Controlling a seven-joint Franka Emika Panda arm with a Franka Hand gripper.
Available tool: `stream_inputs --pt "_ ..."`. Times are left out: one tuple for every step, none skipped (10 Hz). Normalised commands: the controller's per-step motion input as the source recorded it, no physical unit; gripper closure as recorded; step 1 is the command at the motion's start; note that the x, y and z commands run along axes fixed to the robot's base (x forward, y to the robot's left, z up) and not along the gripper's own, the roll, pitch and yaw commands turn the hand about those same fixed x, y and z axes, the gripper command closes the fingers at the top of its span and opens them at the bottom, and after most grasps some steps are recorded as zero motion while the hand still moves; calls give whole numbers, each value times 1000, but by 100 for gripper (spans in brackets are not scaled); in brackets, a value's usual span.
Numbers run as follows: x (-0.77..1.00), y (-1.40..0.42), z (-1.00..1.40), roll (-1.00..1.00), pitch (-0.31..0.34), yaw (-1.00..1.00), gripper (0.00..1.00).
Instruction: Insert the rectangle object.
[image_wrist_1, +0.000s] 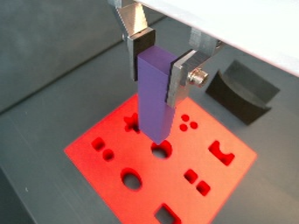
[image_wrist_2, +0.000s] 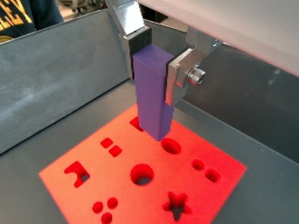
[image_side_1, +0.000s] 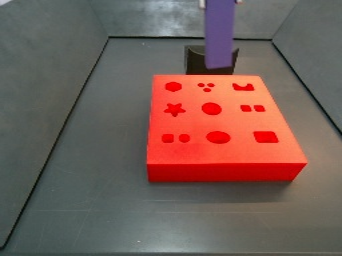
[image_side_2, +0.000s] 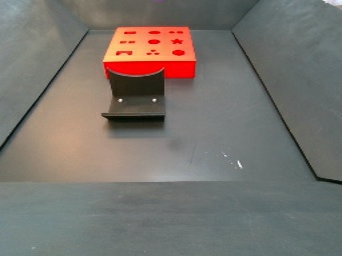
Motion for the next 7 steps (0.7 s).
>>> stream_inputs --pt "789 -203 -314 11 -223 43 100" --pt "774 -149 -200 21 -244 66 100" --pt "751 -100 -163 16 -251 97 100" --pt "731 -83 -157 9 -257 120 100" --pt "717 -74 -154 7 -259 131 100" --pt "720 -69 -131 31 -250 131 100" --pt "703 -186 -166 424 0 137 100"
